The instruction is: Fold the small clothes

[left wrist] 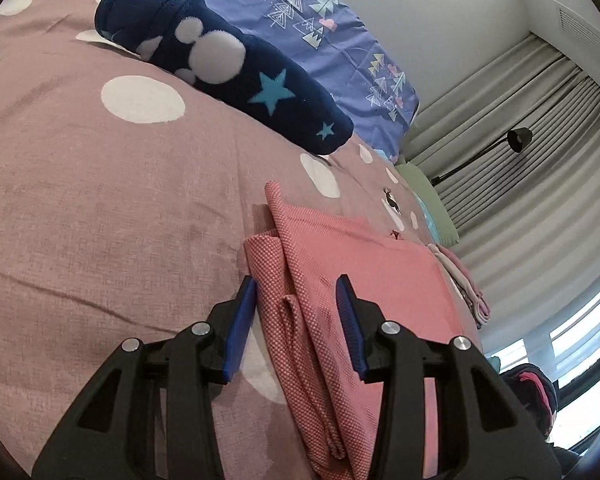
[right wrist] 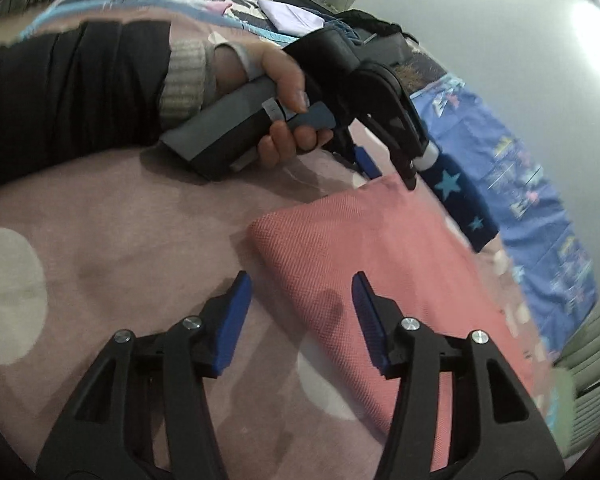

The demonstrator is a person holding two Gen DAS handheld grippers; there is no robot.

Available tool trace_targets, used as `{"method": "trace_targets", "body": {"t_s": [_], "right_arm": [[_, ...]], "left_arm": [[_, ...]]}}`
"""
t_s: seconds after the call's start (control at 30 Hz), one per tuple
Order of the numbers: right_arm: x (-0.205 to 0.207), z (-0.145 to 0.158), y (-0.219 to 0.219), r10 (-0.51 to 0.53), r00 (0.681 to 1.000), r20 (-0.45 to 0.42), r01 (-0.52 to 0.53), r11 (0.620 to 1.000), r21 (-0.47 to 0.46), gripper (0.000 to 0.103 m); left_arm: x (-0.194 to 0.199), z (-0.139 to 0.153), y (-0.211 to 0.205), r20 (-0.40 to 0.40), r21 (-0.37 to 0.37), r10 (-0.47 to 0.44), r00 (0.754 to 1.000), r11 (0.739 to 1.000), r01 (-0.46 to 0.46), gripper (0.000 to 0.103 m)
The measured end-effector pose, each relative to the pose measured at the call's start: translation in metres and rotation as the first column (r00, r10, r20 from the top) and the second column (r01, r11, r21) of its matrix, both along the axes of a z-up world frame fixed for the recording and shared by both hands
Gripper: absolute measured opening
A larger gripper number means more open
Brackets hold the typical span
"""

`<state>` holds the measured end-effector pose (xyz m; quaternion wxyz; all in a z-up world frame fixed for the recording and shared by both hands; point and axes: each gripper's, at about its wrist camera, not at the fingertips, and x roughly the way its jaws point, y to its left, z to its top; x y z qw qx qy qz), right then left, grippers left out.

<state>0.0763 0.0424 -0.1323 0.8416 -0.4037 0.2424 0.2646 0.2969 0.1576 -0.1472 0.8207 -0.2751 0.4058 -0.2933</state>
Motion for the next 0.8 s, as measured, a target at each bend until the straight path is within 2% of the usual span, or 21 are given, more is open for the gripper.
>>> {"method": "trace_targets", "body": {"t_s": [0.23, 0.63, 0.7, 0.77, 0.8], "right_arm": [[0.015, -0.012, 0.039, -0.055, 0.988, 0.142, 0.068, 0.994, -0.09, 0.053], [0.006, -0.014, 0.036, -0.146, 0.979, 0.142, 0.159, 0.984, -0.085, 0.051], [0.017, -0.015, 0.041, -0.155, 0.978, 0.137, 0.166, 0.983, -0.072, 0.039], [0.021, -0.021, 0.049, -0.139, 0.981, 0.135, 0.152, 0.984, -0.092, 0.016], [0.02, -0.024, 0.053, -0.127, 0.982, 0.142, 0.143, 0.984, -0.108, 0.012]], "left_arm": [[-0.001, -0.001, 0.003, 0.001, -0.004, -0.001, 1.0, 1.0, 0.001, 0.042], [-0.002, -0.002, 0.004, 0.002, 0.0, -0.001, 1.0, 1.0, 0.001, 0.043], [-0.002, -0.002, 0.004, 0.002, -0.001, -0.001, 1.0, 1.0, 0.001, 0.043], [-0.002, -0.002, 0.004, 0.001, -0.005, -0.001, 1.0, 1.0, 0.001, 0.043], [-0.002, -0.002, 0.005, 0.001, -0.009, -0.002, 1.0, 1.0, 0.002, 0.043]]}}
